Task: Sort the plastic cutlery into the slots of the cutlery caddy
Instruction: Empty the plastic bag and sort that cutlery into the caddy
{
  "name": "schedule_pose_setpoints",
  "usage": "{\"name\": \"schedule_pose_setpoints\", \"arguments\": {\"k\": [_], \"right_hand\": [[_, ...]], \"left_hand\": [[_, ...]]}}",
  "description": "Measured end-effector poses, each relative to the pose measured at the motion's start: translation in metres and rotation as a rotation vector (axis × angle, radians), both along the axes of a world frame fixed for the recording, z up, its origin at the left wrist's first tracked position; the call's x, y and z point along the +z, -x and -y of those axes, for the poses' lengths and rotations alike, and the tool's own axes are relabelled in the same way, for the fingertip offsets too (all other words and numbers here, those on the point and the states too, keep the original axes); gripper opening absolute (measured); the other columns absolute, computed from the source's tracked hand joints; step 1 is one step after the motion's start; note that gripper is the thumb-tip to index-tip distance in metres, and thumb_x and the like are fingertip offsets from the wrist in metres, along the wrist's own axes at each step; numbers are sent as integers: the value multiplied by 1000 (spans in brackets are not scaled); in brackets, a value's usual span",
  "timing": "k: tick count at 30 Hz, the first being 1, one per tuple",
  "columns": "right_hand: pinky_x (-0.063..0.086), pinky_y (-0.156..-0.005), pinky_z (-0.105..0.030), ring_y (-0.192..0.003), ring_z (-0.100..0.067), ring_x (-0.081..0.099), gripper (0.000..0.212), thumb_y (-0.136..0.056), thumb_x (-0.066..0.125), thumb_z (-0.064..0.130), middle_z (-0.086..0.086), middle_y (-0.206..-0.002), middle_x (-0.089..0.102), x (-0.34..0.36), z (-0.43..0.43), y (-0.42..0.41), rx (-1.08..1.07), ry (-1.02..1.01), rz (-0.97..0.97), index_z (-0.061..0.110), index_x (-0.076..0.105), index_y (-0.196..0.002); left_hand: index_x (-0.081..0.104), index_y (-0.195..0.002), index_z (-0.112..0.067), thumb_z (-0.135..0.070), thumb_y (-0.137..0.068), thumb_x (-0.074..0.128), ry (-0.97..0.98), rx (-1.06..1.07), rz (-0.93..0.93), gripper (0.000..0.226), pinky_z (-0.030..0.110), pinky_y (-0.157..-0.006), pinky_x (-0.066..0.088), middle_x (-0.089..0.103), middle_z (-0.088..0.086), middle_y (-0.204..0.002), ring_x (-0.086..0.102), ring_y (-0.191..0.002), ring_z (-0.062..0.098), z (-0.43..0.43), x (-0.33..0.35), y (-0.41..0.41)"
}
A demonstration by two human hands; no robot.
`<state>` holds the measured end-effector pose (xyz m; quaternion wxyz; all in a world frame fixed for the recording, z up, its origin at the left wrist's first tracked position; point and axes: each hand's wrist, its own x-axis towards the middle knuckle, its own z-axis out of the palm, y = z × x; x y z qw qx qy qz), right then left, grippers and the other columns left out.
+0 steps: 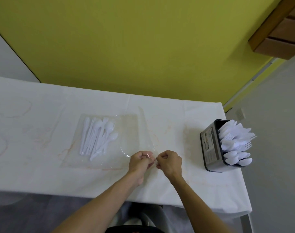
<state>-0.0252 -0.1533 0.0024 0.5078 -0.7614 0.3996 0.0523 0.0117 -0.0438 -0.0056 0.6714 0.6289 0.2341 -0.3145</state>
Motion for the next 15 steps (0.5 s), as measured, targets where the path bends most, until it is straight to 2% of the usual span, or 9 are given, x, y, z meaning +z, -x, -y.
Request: {"name": "schedule_pose_setpoints", "arguments": {"k": [2, 4, 6, 8, 10, 12, 13, 15], "right_hand": [[61, -66, -31, -65, -19, 71, 24, -79, 61, 5, -4, -77, 70, 7, 2, -1, 139, -10, 7, 16, 61, -101], [61, -69, -32, -66, -18, 71, 26, -82, 60, 5, -3, -79, 70, 12, 3, -1, 256, 10, 26, 20, 62, -103], [62, -72, -36, -64, -20, 72, 20, -81, 59, 4, -6, -78, 70, 11, 4, -1, 235, 33, 10, 12, 68, -97], [62, -69, -36, -64, -22, 72, 20, -80, 59, 5, -7, -82, 71, 11, 3, -2, 157, 18, -30, 10, 67, -98], [60, -66, -33, -70, -20, 71, 22, -81, 64, 12, 0, -89, 69, 11, -1, -8, 237, 83, -22, 17, 65, -103], [57, -67, -31, -75, -14, 67, 14, -82, 66, 24, 6, -86, 69, 15, -5, -12, 334, 186, -1, 23, 67, -96], [57, -68, -33, -73, -14, 66, 7, -83, 63, 25, 6, -80, 69, 15, -5, -14, 311, 213, -7, 23, 67, -88], [59, -71, -39, -70, -19, 68, 10, -82, 54, 22, 1, -74, 69, 12, 1, -16, 169, 225, -57, 19, 63, -79]], "left_hand": [[65, -76, -4, -4, -74, 70, -29, 8, -11, 5, 33, -72, 56, 62, 10, -69, 58, -61, 22, -2, 2, -3], [63, -73, -5, -14, -79, 69, -147, -30, 54, 13, 34, -71, 58, 62, 8, -63, 57, -56, 20, -4, 6, -8], [58, -70, -7, -12, -79, 64, -385, -111, 245, 13, 31, -65, 54, 61, 4, -62, 55, -55, 17, -6, 14, -13], [53, -67, -12, -7, -76, 61, -573, -232, 474, 13, 23, -58, 43, 57, 2, -68, 52, -61, 16, -7, 19, -15], [55, -71, -14, -2, -76, 61, -613, -335, 565, 14, 15, -58, 40, 56, -1, -79, 57, -70, 15, -7, 23, -16], [58, -77, -12, -3, -78, 61, -593, -354, 544, 9, 15, -58, 42, 62, -2, -79, 61, -74, 15, -7, 28, -20], [59, -80, -12, -5, -79, 60, -596, -329, 541, 7, 16, -57, 43, 63, -2, -75, 62, -72, 15, -9, 31, -23], [59, -87, -14, -9, -79, 60, -620, -264, 536, 10, 21, -60, 45, 66, -1, -73, 62, -72, 15, -14, 39, -31]]}}
